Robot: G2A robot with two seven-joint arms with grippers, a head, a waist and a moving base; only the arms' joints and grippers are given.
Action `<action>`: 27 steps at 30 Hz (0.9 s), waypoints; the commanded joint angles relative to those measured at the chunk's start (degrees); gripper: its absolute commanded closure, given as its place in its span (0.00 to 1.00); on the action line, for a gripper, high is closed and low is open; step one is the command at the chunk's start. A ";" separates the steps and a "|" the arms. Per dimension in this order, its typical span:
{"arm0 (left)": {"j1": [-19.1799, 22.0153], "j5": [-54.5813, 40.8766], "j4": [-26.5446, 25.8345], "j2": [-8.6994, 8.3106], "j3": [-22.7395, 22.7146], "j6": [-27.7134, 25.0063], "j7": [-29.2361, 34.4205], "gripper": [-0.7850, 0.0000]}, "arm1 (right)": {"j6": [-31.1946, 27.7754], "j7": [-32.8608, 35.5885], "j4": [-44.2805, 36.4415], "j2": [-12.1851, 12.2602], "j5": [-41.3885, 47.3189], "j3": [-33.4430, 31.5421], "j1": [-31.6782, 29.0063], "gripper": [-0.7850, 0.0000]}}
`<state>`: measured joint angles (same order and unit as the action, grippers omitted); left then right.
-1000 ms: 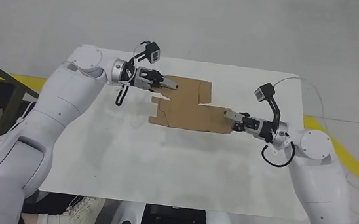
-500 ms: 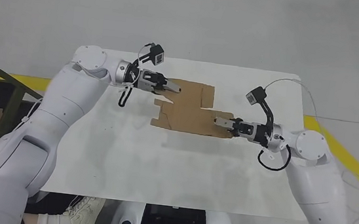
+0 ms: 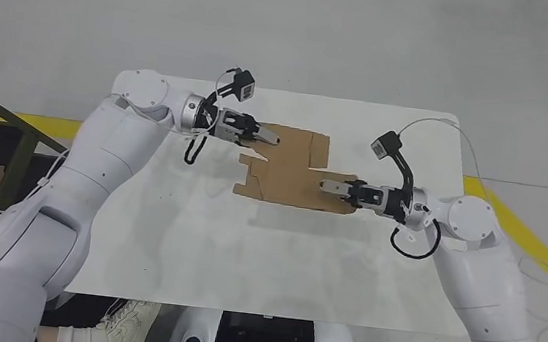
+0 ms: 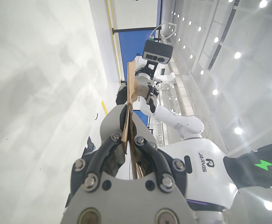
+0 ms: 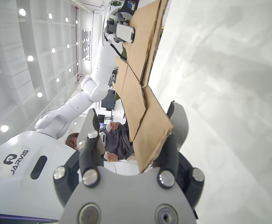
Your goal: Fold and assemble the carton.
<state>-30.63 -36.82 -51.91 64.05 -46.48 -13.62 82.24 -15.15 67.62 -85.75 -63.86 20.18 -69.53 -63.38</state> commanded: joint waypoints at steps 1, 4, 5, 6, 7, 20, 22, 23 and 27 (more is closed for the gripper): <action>0.02 0.07 0.09 0.09 -0.12 0.02 0.08 1.00 | 0.03 0.01 0.12 0.04 -0.02 0.11 0.02 0.42; 0.01 0.23 0.21 0.22 -0.30 0.04 0.19 1.00 | 0.06 -0.03 0.28 0.09 -0.03 0.31 0.13 0.58; -0.01 0.21 0.28 0.25 -0.39 0.07 0.17 1.00 | 0.12 -0.06 0.34 0.11 -0.11 0.41 0.18 0.62; -0.04 0.19 0.33 0.29 -0.48 0.10 0.23 1.00 | 0.15 -0.13 0.38 0.12 -0.15 0.51 0.23 0.66; -0.06 0.24 0.39 0.31 -0.55 0.09 0.30 1.00 | 0.24 -0.18 0.44 0.13 -0.24 0.62 0.30 0.71; -0.42 0.37 1.01 0.55 -1.93 0.00 0.79 1.00 | 0.90 -0.98 0.90 0.23 -0.25 1.65 0.97 1.00; -0.55 0.03 1.06 0.58 -2.26 0.00 0.71 1.00 | 0.92 -0.99 0.96 0.25 -0.11 1.80 1.02 1.00; -0.61 -0.06 1.11 0.60 -2.40 0.05 0.70 0.86 | 0.97 -1.00 1.00 0.26 -0.15 1.86 1.07 1.00; -0.80 -0.46 1.32 0.69 -2.85 0.26 0.85 0.00 | 1.09 -1.01 1.12 0.30 0.06 2.10 1.18 1.00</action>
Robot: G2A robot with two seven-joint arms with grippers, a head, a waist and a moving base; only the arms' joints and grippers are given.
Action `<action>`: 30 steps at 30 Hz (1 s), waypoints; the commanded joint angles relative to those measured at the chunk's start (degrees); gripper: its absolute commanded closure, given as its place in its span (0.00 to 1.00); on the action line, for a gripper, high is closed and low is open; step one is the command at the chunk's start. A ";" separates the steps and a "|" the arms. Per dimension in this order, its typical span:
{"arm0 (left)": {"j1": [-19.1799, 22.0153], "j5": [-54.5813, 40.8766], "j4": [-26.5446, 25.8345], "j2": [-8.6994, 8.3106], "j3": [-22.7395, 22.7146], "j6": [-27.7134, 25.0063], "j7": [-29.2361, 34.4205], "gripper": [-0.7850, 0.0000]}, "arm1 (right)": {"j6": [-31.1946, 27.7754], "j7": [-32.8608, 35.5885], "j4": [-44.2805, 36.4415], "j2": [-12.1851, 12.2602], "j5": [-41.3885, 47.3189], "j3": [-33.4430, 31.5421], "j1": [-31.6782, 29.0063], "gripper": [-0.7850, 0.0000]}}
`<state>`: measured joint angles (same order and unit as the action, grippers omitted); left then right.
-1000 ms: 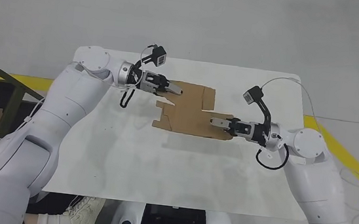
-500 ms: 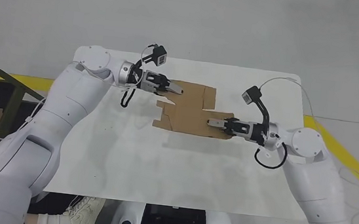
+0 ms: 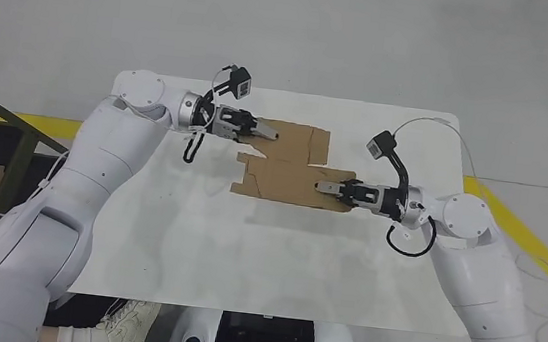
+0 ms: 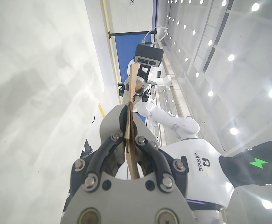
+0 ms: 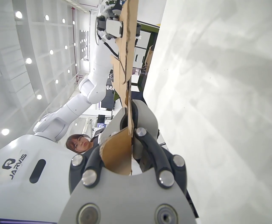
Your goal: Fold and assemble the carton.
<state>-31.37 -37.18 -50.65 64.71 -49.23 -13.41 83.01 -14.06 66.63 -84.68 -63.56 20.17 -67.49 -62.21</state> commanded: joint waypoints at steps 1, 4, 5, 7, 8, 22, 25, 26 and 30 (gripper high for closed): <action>-0.12 -0.38 0.13 0.06 -0.23 0.15 0.18 0.00 | 0.01 -0.11 0.11 0.01 0.16 0.10 0.04 1.00; -0.26 -1.33 0.43 0.15 -0.69 0.49 0.50 0.00 | 0.14 -0.27 0.22 0.04 0.27 0.22 0.09 1.00; -0.31 -1.53 0.54 0.17 -0.84 0.54 0.53 0.00 | 0.14 -0.39 0.26 0.05 0.33 0.22 0.09 1.00; -0.41 -1.99 0.79 0.21 -1.19 0.55 0.64 0.00 | 0.25 -0.50 0.37 0.08 0.44 0.25 0.09 1.00; -0.46 -2.10 0.86 0.21 -1.37 0.47 0.70 0.00 | 0.34 -0.61 0.45 0.10 0.44 0.25 0.11 1.00; -2.20 -3.01 -2.01 -1.06 -6.00 0.07 3.19 0.00 | 1.89 -2.32 1.53 0.09 0.16 1.21 0.80 1.00; -2.75 -2.42 -3.55 -1.54 -7.22 0.26 3.29 0.00 | 2.14 -2.70 1.72 0.07 0.00 1.48 0.97 1.00; -2.94 -2.00 -4.13 -1.72 -7.58 0.37 3.28 0.00 | 2.31 -2.83 1.79 0.07 -0.12 1.58 1.02 1.00; -4.05 -0.42 -6.79 -2.38 -8.98 0.62 2.77 0.00 | 2.67 -3.29 1.97 0.04 -0.54 1.96 1.28 1.00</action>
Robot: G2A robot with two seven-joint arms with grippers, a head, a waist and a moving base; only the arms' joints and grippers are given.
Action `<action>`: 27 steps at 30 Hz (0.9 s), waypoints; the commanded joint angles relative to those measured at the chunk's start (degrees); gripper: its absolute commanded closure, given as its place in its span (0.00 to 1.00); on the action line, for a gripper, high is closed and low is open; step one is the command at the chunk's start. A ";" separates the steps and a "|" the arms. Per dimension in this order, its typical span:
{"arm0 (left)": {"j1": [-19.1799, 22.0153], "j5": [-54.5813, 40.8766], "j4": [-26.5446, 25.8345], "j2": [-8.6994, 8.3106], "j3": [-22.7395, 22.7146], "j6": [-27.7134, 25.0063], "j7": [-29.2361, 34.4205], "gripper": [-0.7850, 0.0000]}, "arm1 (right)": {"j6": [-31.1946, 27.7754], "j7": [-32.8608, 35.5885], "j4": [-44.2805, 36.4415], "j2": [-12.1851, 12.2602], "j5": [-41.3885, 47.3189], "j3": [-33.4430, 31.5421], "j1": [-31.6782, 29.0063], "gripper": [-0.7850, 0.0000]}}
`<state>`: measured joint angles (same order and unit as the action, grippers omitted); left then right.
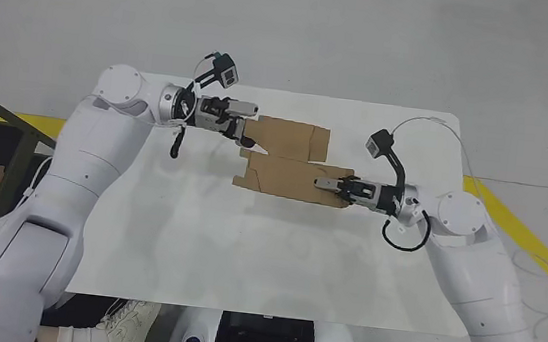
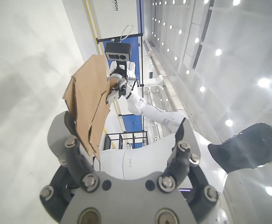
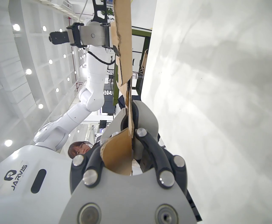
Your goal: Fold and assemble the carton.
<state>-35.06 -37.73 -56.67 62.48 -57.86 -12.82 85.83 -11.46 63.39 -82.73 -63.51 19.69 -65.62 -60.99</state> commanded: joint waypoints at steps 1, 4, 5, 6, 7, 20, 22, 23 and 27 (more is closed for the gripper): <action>-0.73 0.04 -1.52 -0.29 -0.75 0.05 0.03 0.00 | 0.09 -0.13 0.03 -0.02 -0.06 0.18 0.10 1.00; -1.62 0.48 -3.52 -0.66 -1.66 0.31 -0.23 0.00 | 0.22 -0.19 0.06 -0.03 -0.25 0.49 0.23 1.00; -1.86 0.71 -4.20 -0.76 -1.88 0.44 -0.31 0.00 | 0.28 -0.22 0.11 -0.04 -0.29 0.56 0.29 1.00; -2.09 0.92 -4.81 -0.86 -2.13 0.52 -0.47 0.00 | 0.35 -0.29 0.19 -0.04 -0.32 0.61 0.33 1.00; -2.30 1.10 -5.40 -0.96 -2.36 0.65 -0.55 0.00 | 0.38 -0.40 0.24 -0.04 -0.31 0.65 0.37 1.00; -4.41 2.25 -9.61 -1.99 -5.13 2.10 -1.44 0.00 | 0.30 -0.18 0.69 0.00 0.09 1.07 0.67 1.00; -4.54 2.03 -9.65 -1.98 -5.18 2.37 -1.71 0.00 | 0.22 -0.08 0.66 -0.01 0.23 1.19 0.75 1.00; -4.54 1.82 -9.57 -1.93 -5.08 2.49 -1.85 0.00 | 0.18 0.02 0.63 -0.02 0.34 1.27 0.79 1.00; -4.00 1.40 -8.56 -1.55 -4.21 2.65 -2.91 0.00 | 0.00 0.26 0.55 -0.05 0.64 1.52 0.96 1.00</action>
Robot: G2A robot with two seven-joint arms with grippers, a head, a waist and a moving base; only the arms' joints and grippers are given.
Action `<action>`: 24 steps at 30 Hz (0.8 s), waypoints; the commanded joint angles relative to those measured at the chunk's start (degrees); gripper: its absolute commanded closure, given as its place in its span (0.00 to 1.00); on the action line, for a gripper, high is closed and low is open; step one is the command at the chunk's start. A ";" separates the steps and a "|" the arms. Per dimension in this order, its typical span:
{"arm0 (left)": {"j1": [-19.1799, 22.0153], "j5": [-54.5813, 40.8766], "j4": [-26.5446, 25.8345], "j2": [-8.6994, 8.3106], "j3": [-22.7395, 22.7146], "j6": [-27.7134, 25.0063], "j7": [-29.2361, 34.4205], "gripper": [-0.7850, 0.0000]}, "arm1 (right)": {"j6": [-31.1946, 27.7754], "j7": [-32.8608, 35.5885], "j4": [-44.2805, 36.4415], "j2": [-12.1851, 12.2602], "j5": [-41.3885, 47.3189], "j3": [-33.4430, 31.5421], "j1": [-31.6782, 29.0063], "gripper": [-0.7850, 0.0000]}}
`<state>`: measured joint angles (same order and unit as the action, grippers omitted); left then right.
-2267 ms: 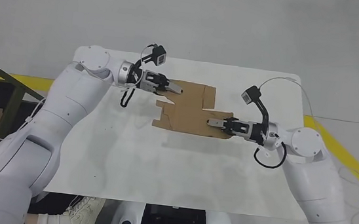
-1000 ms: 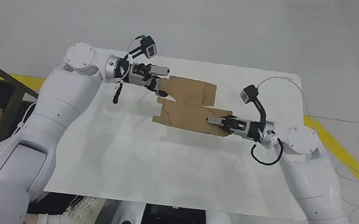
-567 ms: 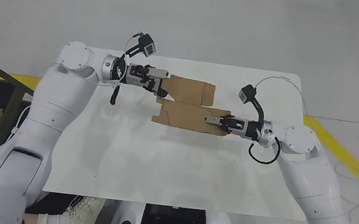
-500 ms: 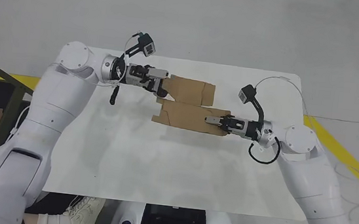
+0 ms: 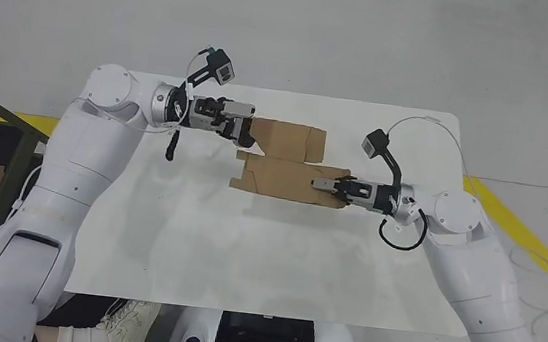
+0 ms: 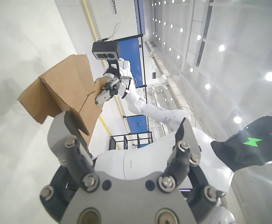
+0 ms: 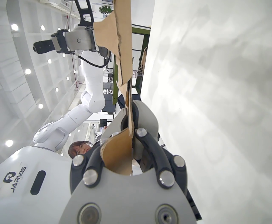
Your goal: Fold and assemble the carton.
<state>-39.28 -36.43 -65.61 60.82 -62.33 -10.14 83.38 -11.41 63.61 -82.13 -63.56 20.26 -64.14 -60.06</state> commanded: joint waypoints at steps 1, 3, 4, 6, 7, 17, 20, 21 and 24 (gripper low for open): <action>0.45 0.50 0.60 0.21 0.54 -0.29 -1.00 0.00 | -0.10 0.11 -0.16 0.00 0.11 0.09 0.03 1.00; 0.73 0.78 0.95 0.41 1.07 -0.61 -1.58 0.00 | -0.21 0.33 -0.44 0.01 0.15 0.17 -0.02 1.00; 0.89 0.79 1.15 0.51 1.26 -0.72 -1.77 0.00 | -0.23 0.42 -0.54 0.03 0.13 0.20 -0.05 1.00; 1.20 1.36 1.54 0.64 1.61 -1.05 -2.38 0.00 | -0.20 0.51 -0.69 0.06 0.07 0.23 -0.10 1.00; 1.30 1.71 1.65 0.70 1.80 -1.17 -2.65 0.00 | -0.25 0.49 -0.75 0.07 0.13 0.22 -0.12 1.00; 1.38 5.76 1.77 0.70 2.44 -2.43 -3.90 0.00 | -0.37 0.47 -0.89 0.07 0.37 0.57 0.03 1.00; 1.11 6.73 1.39 0.58 2.26 -2.80 -4.24 0.02 | -0.40 0.30 -0.70 0.04 0.48 0.72 0.18 1.00; 1.04 7.07 1.25 0.53 2.19 -2.81 -4.41 0.13 | -0.41 0.23 -0.68 0.03 0.48 0.79 0.22 1.00; 0.79 8.11 0.81 0.40 2.09 -2.64 -4.79 0.52 | -0.45 0.29 -0.59 0.02 0.46 0.96 0.37 1.00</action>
<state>-38.41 -28.72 -64.66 61.27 -60.21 -12.86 78.77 -11.85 63.89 -82.75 -63.54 20.72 -63.22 -59.73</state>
